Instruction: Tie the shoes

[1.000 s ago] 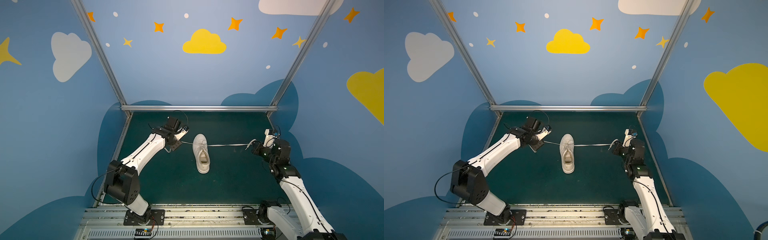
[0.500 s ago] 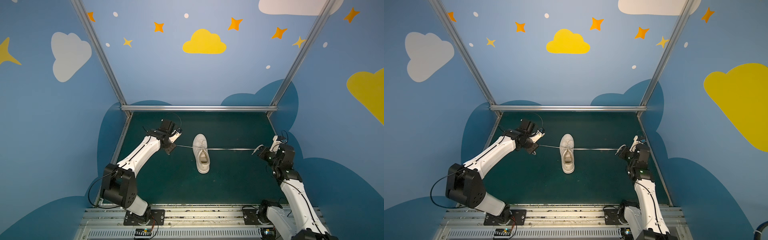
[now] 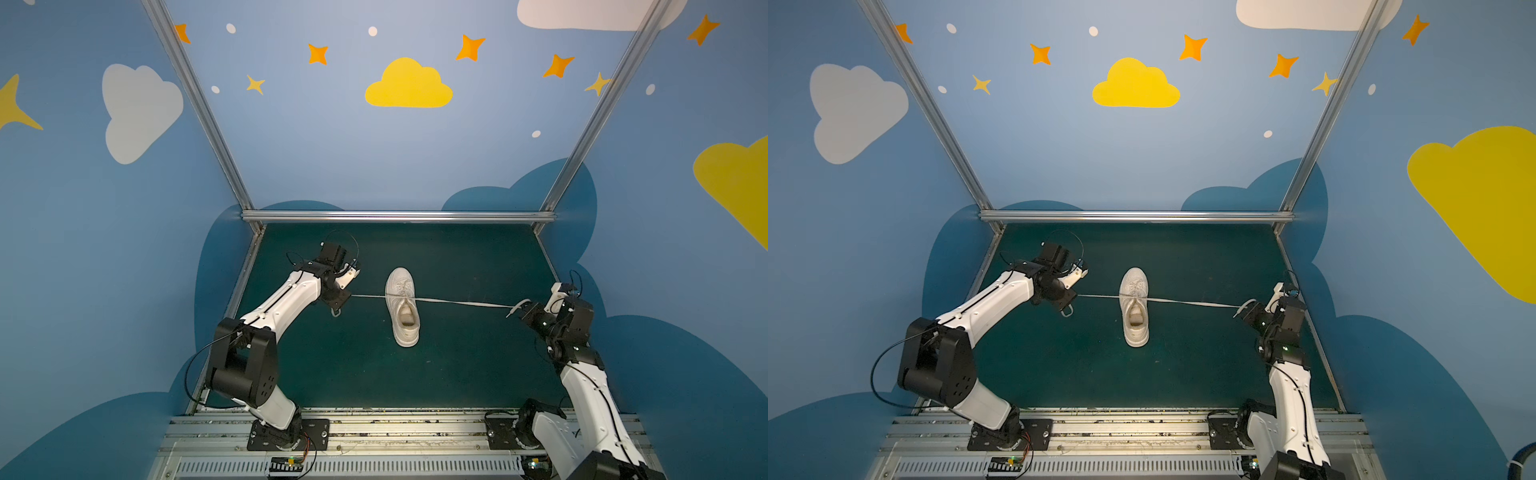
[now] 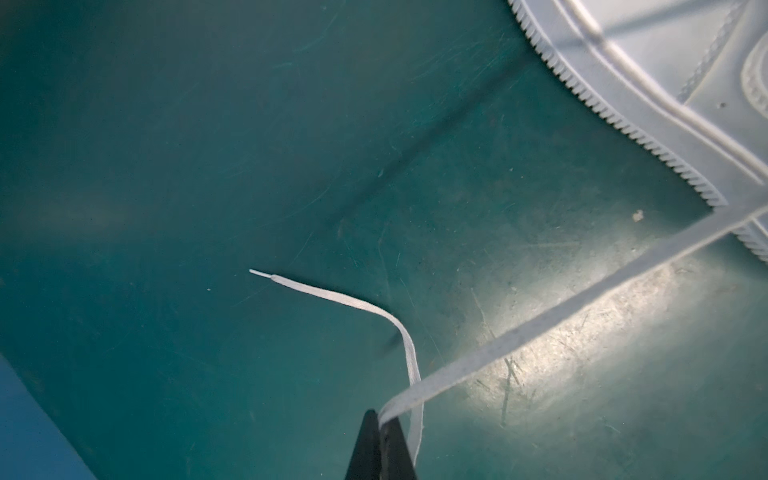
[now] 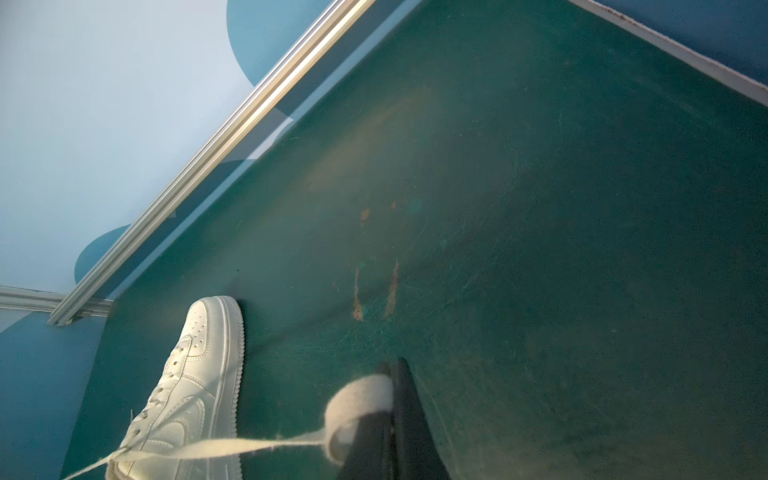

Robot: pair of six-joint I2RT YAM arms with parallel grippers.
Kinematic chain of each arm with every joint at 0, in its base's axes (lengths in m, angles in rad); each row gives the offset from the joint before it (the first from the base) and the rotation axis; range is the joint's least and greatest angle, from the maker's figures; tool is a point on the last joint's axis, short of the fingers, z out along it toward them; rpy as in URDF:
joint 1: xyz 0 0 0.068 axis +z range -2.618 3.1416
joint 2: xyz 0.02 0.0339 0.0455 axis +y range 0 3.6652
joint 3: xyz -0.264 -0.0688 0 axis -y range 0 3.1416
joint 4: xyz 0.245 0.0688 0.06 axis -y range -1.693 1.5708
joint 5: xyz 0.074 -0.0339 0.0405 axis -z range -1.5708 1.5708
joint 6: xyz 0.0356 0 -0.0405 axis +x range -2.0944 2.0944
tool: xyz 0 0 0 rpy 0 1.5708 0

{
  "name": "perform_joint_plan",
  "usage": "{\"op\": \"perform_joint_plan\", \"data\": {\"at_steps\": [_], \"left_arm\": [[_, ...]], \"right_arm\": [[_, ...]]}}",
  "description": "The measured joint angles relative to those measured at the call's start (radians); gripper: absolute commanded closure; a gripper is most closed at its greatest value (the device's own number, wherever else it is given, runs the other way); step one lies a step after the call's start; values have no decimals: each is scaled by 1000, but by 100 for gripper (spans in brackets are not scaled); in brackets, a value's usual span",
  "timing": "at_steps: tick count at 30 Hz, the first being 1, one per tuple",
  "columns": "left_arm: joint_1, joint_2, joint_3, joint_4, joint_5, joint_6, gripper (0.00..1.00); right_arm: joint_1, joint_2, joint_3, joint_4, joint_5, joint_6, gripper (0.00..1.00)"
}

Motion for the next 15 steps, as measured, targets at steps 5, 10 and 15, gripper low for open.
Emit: {"op": "perform_joint_plan", "data": {"at_steps": [5, 10, 15], "left_arm": [[3, 58, -29, 24, 12, -5, 97], [4, 93, -32, 30, 37, -23, 97], [4, 92, -32, 34, 56, -41, 90]], "right_arm": [[-21, 7, -5, 2, -30, 7, 100], [-38, 23, -10, 11, -58, 12, 100], [-42, 34, -11, 40, -90, 17, 100]]}}
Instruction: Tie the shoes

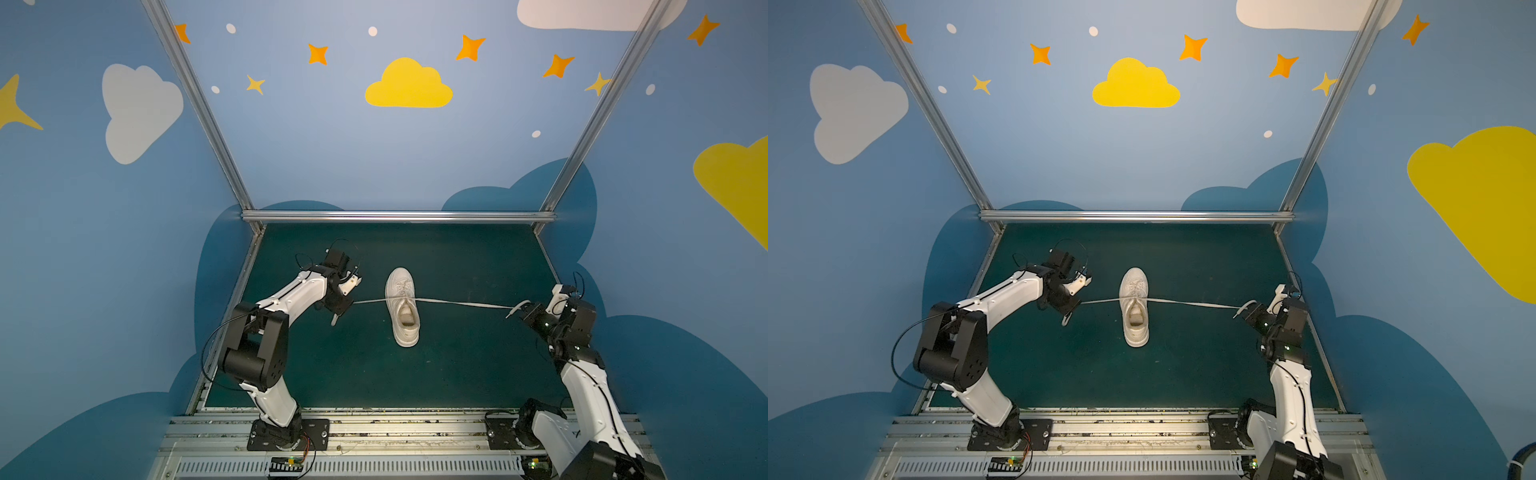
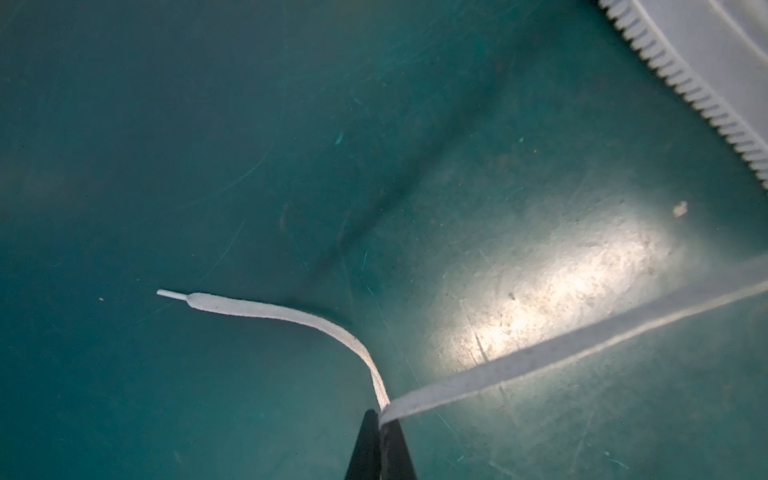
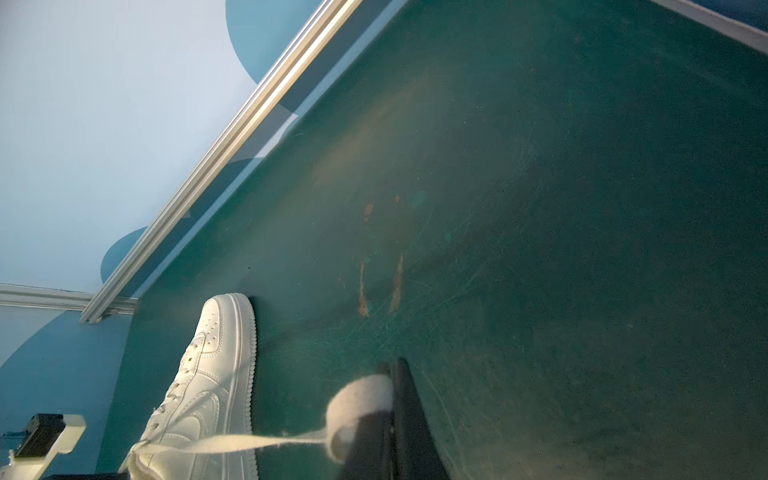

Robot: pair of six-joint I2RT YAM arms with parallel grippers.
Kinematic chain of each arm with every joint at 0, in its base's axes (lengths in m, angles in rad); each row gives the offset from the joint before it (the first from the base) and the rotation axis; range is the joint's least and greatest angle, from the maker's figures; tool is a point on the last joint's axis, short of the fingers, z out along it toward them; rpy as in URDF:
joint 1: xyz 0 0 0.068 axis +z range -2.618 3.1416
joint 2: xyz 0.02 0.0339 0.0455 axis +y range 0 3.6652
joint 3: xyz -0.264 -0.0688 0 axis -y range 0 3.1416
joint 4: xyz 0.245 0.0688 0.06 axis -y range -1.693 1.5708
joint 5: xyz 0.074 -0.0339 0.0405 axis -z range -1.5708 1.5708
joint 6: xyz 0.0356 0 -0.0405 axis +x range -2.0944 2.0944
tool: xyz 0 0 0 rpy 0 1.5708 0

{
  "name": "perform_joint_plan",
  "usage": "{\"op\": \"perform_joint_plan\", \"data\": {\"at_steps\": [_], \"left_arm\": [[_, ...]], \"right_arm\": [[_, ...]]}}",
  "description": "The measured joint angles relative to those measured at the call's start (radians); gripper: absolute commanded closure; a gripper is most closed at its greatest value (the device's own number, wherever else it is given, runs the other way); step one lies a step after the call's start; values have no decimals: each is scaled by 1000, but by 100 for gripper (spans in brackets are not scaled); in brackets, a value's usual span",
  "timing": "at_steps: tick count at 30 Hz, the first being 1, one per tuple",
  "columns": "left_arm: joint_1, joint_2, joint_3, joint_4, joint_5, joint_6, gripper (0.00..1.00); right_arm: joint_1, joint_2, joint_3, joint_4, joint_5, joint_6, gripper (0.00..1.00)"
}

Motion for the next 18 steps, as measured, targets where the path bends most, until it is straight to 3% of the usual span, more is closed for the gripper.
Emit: {"op": "perform_joint_plan", "data": {"at_steps": [3, 5, 9, 18], "left_arm": [[0, -24, -4, 6, 29, -11, 76], [0, -57, -6, 3, 62, -20, 59], [0, -165, -17, 9, 145, -28, 44], [5, -394, -44, 63, 195, -85, 37]], "right_arm": [[-1, 12, 0, 22, -42, 3, 100], [0, 29, 1, 40, -80, 3, 100], [19, 92, 39, 44, -171, 5, 100], [207, 180, 235, 9, -229, -30, 100]]}}
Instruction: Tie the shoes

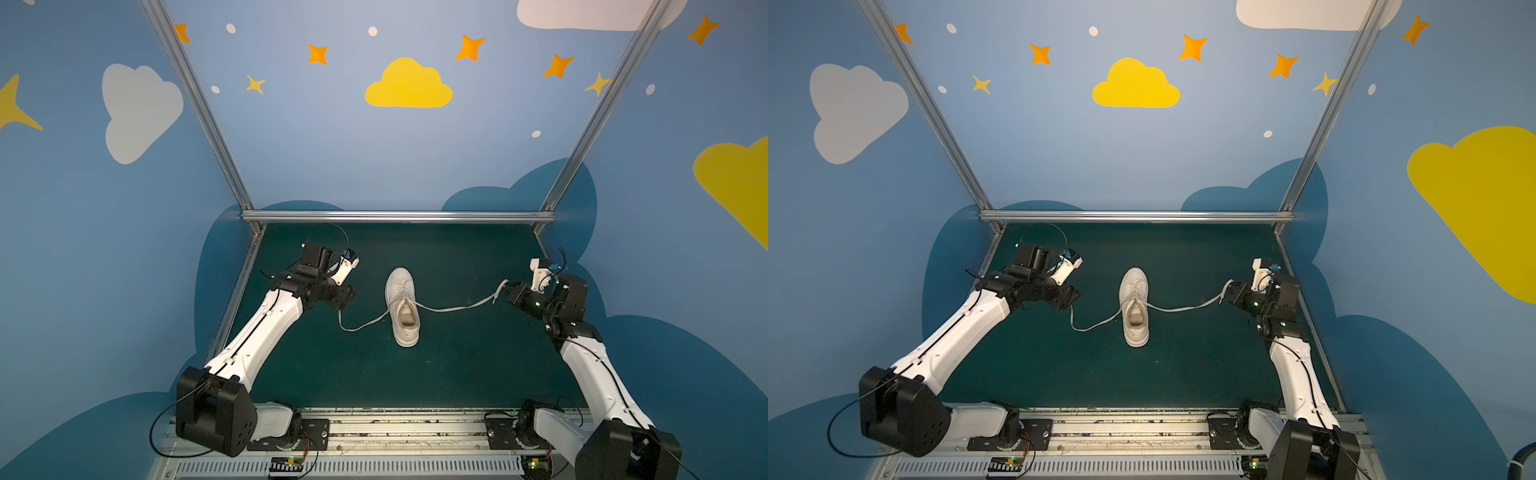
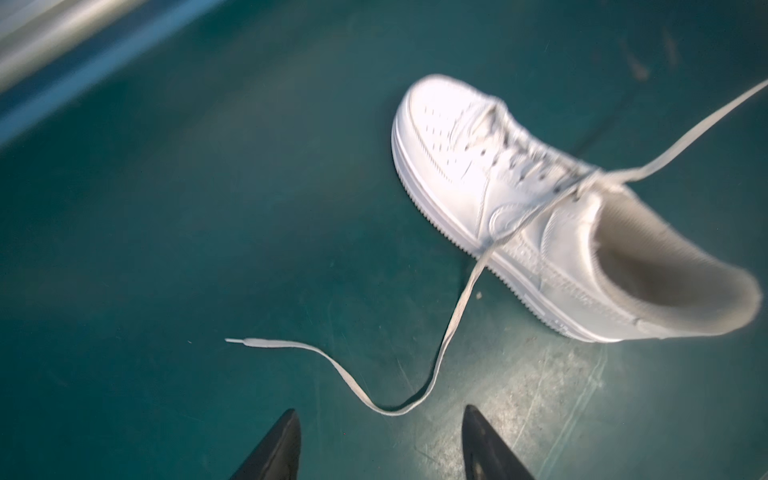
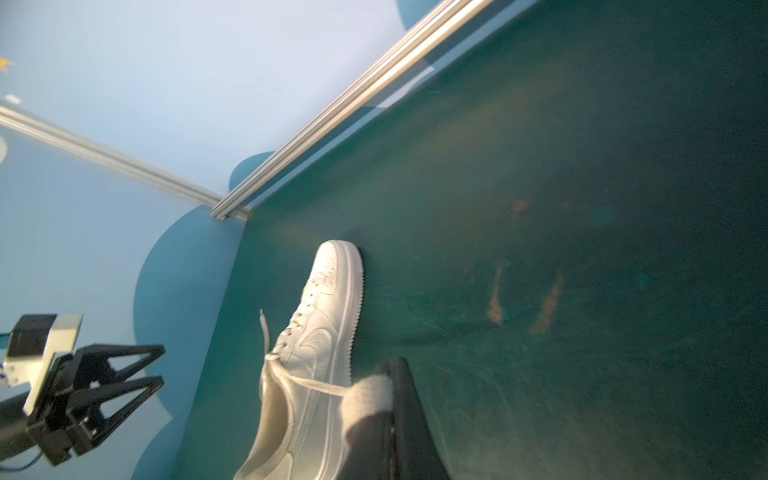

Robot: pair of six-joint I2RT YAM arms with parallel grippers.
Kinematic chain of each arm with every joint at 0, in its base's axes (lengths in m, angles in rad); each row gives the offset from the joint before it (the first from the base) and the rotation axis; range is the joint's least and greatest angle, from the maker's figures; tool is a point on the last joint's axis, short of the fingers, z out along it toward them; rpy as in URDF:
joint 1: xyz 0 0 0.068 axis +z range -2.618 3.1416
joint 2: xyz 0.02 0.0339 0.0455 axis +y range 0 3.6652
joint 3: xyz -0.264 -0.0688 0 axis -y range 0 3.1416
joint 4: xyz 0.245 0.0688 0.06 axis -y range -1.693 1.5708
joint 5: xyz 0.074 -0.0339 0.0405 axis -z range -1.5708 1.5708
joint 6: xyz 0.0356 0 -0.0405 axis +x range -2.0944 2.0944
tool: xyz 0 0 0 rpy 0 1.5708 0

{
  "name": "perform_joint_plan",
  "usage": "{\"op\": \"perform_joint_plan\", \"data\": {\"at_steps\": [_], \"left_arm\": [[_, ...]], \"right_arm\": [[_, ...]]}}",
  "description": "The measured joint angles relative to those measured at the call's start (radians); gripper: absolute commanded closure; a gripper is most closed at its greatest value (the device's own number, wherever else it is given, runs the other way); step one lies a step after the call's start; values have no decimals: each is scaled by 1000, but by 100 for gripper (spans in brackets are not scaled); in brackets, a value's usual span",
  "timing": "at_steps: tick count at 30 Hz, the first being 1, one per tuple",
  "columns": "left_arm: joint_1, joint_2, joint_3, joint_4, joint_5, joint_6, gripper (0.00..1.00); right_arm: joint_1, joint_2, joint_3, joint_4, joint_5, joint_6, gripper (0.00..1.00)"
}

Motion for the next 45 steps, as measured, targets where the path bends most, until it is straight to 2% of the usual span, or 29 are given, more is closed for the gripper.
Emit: {"op": "perform_joint_plan", "data": {"at_steps": [8, 15, 19, 26, 34, 45], "left_arm": [[10, -9, -28, 79, 32, -115, 37], [14, -53, -219, 266, 149, -263, 37], [13, -112, -315, 344, 172, -340, 36], [14, -195, -404, 381, 179, -396, 35], [13, -269, -476, 397, 188, -451, 35], [13, -332, -536, 397, 194, -489, 35]], "right_arm": [[263, 127, 167, -17, 26, 1, 100], [453, 303, 365, -27, 55, 2, 100], [542, 411, 483, -35, 68, 3, 100], [681, 579, 666, -26, 72, 25, 100], [784, 785, 863, -19, 74, 51, 100], [823, 968, 1017, -35, 127, 81, 100]]}}
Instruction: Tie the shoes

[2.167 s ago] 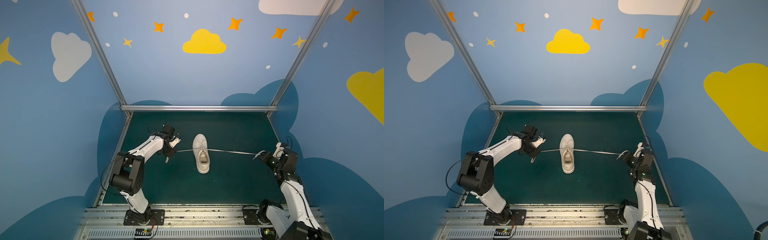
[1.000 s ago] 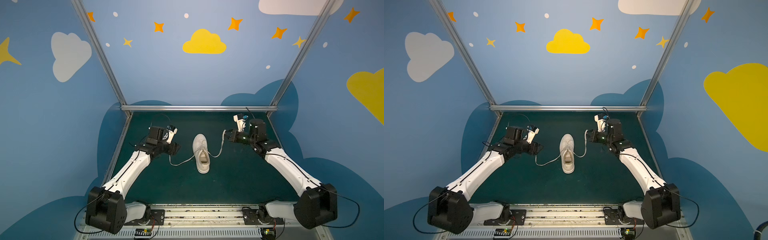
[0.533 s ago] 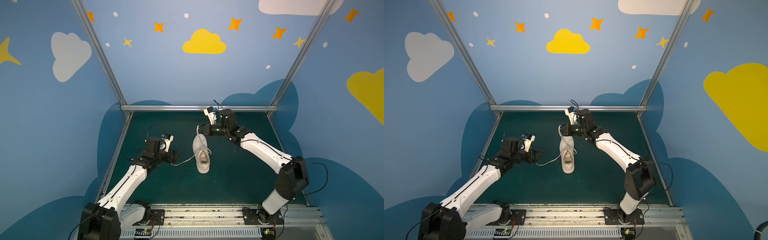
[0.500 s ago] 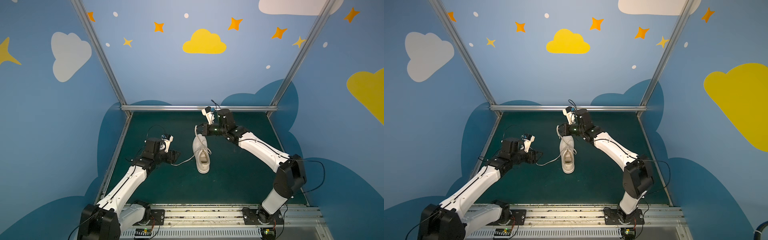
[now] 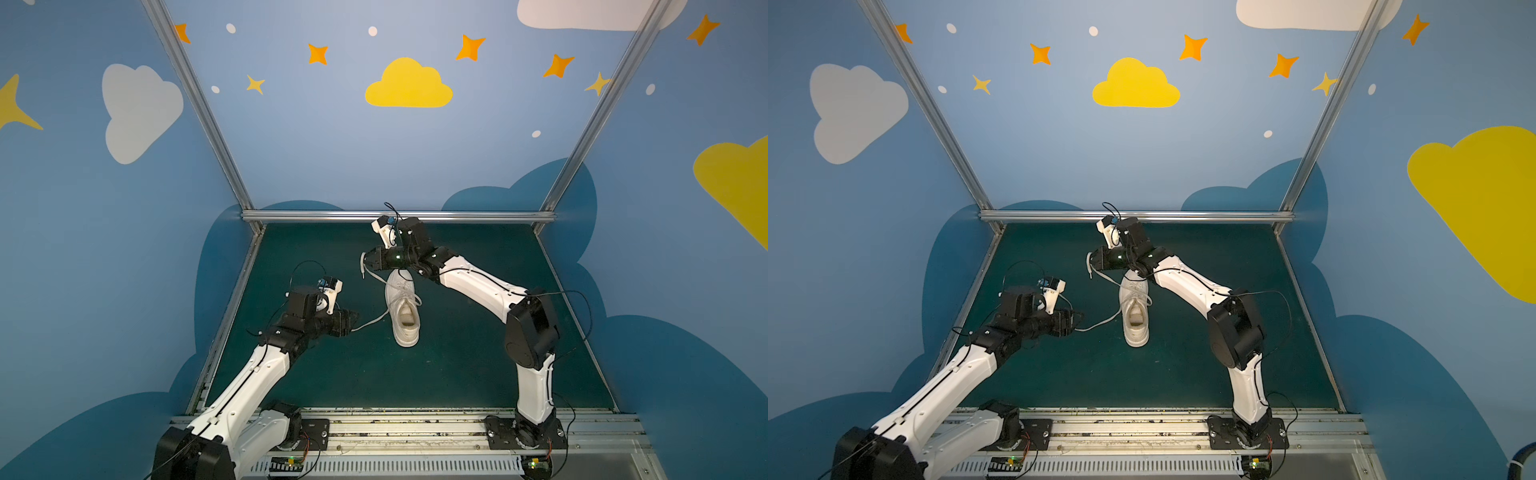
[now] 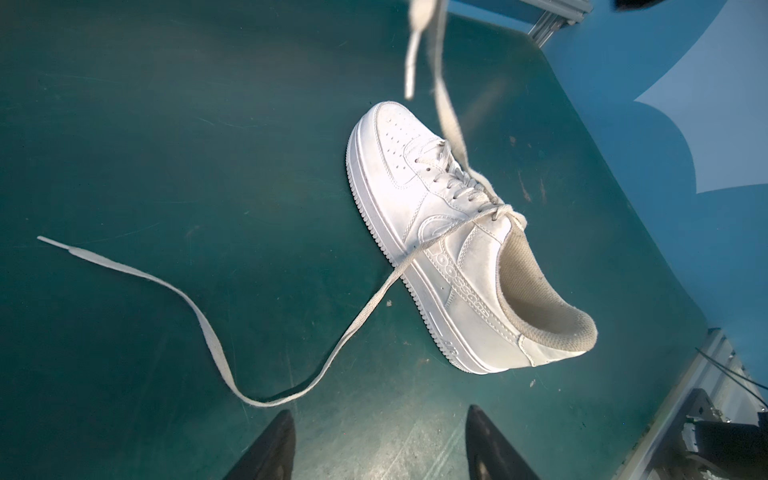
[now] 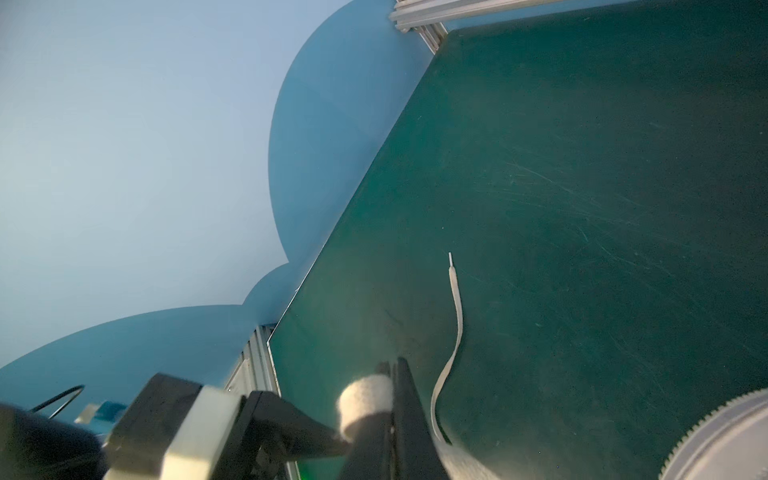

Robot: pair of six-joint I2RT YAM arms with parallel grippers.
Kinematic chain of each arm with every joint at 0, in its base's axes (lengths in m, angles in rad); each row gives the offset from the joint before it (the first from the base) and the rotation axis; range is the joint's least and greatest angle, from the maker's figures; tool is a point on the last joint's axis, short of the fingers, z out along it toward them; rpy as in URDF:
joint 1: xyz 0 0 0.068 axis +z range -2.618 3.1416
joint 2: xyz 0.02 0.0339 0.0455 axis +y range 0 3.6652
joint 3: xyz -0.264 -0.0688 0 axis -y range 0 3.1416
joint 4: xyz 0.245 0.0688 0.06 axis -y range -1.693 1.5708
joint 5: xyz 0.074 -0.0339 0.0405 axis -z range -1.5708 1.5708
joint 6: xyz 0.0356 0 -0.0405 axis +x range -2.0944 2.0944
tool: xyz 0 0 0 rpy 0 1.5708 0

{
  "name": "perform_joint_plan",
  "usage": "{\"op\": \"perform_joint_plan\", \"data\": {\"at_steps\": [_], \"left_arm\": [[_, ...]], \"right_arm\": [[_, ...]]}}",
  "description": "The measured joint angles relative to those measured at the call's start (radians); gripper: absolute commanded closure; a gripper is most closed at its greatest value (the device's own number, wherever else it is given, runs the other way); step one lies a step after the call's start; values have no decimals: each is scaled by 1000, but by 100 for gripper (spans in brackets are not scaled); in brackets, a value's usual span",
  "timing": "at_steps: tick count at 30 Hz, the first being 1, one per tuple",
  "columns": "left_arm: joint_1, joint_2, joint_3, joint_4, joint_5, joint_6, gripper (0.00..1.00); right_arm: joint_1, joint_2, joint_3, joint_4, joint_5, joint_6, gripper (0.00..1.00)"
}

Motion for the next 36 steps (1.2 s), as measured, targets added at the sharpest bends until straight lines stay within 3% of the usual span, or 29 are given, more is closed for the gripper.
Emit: {"op": "perform_joint_plan", "data": {"at_steps": [25, 26, 28, 31, 36], "left_arm": [[0, -59, -14, -19, -1, -13, 34], [0, -59, -14, -21, -2, -13, 34], [0, -59, -14, -23, -2, -13, 33], [0, -59, -14, -24, -2, -13, 33], [0, -59, -14, -23, -2, -13, 33]], "right_arm": [[41, 353, 292, -90, 49, 46, 100], [41, 362, 306, -100, 51, 42, 96], [42, 380, 337, -137, 60, 31, 76], [43, 385, 355, -181, 78, 10, 58], [51, 385, 358, -231, 105, -38, 46]]}}
